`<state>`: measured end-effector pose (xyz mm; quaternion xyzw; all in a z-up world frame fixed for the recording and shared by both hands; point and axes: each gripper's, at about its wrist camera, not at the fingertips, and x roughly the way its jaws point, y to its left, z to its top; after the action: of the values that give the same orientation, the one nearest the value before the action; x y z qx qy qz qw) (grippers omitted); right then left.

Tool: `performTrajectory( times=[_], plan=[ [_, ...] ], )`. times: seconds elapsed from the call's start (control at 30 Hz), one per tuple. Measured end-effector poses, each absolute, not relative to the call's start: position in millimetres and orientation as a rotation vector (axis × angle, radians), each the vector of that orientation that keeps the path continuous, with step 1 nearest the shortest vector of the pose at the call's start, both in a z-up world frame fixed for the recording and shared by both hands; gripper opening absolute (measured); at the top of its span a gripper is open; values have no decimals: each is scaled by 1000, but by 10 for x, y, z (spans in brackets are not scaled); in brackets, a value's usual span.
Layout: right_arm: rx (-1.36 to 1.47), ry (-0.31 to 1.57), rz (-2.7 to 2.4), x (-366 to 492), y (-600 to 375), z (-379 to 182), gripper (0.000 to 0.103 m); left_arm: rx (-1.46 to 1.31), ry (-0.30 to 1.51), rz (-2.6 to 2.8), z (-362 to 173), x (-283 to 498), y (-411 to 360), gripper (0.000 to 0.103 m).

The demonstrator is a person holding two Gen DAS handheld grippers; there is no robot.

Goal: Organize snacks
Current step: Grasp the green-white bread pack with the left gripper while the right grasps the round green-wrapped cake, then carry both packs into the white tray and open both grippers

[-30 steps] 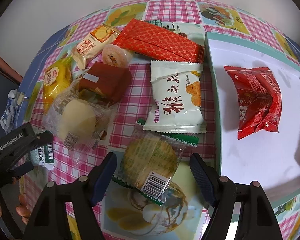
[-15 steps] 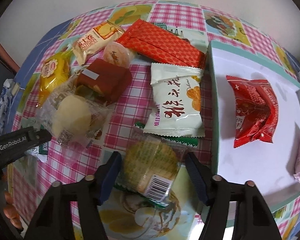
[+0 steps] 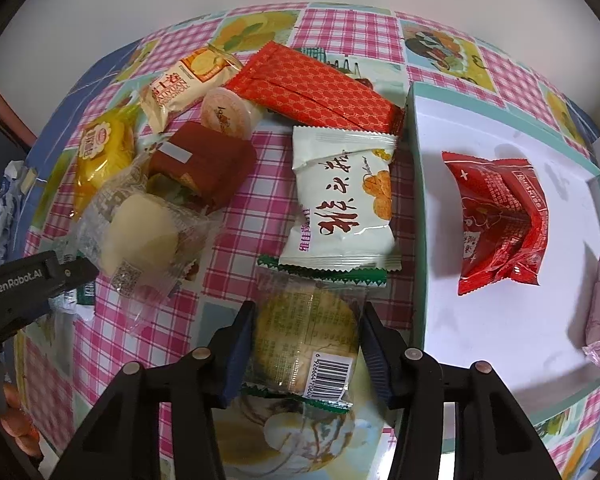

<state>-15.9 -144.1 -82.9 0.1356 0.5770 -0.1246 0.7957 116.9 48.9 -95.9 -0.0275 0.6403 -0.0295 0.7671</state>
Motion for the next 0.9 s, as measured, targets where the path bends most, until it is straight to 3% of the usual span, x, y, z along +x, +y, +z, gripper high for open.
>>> performTrajectory(
  times=[0.4, 0.9],
  plan=[
    [323, 1210, -231, -181, -1409, -649, 53, -135, 1394, -88, -855, 1152, 587, 57],
    [360, 1093, -223, -308, -1448, -186, 53, -144, 1245, -125, -213, 996, 684, 54]
  ],
)
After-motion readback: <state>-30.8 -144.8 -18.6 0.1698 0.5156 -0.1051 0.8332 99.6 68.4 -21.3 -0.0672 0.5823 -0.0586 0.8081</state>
